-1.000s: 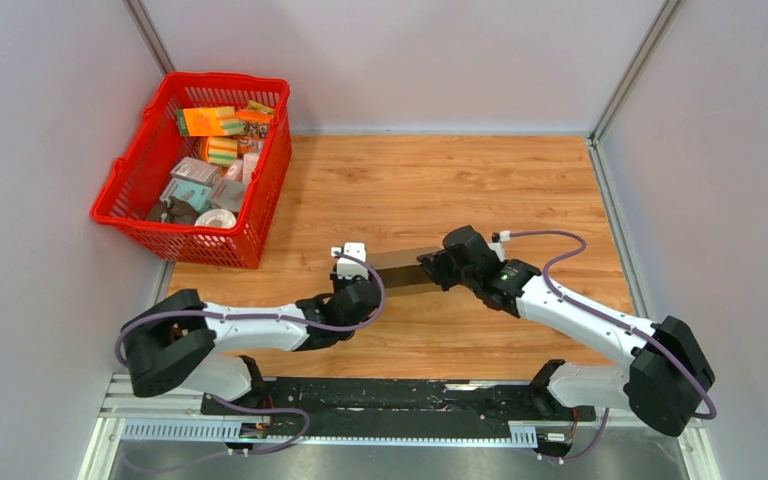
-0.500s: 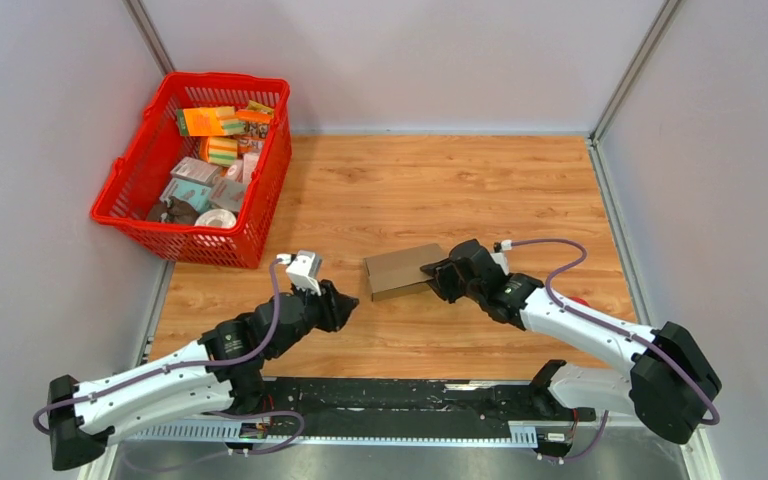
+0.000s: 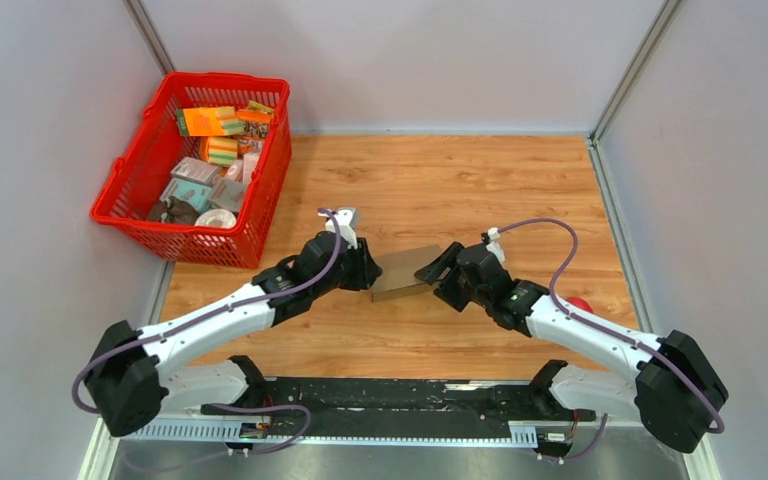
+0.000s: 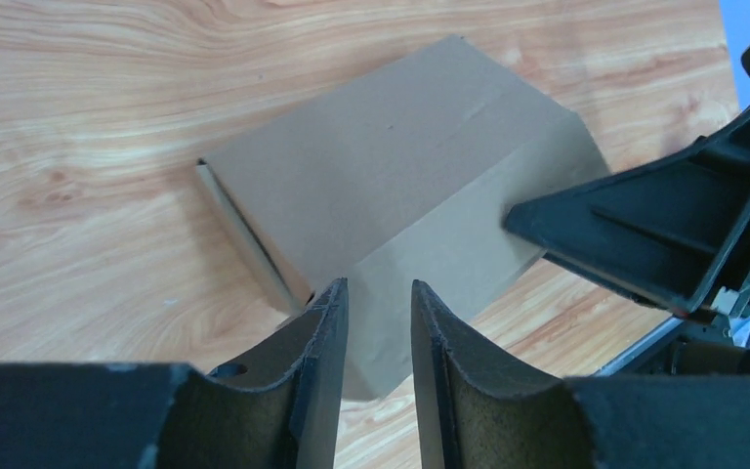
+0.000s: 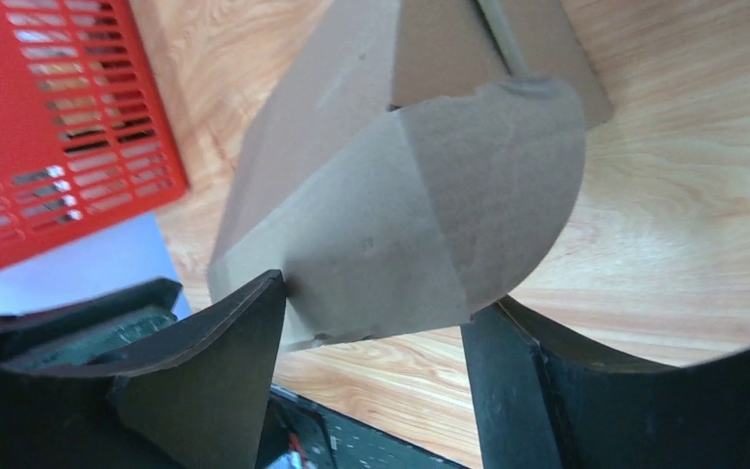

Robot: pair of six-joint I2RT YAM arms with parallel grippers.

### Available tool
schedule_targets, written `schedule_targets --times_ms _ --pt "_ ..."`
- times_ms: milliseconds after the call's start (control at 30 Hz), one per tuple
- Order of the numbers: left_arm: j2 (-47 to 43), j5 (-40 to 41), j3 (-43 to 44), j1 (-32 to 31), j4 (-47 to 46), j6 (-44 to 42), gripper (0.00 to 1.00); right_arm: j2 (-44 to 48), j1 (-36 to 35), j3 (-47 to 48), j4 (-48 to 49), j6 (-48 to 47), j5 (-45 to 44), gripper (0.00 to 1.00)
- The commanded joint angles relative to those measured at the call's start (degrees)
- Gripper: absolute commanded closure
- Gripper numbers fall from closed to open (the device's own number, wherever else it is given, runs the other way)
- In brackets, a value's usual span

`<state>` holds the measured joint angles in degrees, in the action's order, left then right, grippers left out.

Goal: Fold the paper box

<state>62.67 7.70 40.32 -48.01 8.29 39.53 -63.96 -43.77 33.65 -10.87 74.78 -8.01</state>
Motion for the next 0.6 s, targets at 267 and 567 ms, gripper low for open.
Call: schedule_targets --times_ms 267,567 --pt "12.4 -9.7 0.6 1.6 -13.5 1.6 0.67 8.6 3.3 -1.3 -2.6 -24.1 9.9 0.32" --pt "15.1 -9.7 -2.3 1.6 -15.1 2.0 0.69 3.1 21.7 10.2 -4.9 -35.5 39.5 0.3"
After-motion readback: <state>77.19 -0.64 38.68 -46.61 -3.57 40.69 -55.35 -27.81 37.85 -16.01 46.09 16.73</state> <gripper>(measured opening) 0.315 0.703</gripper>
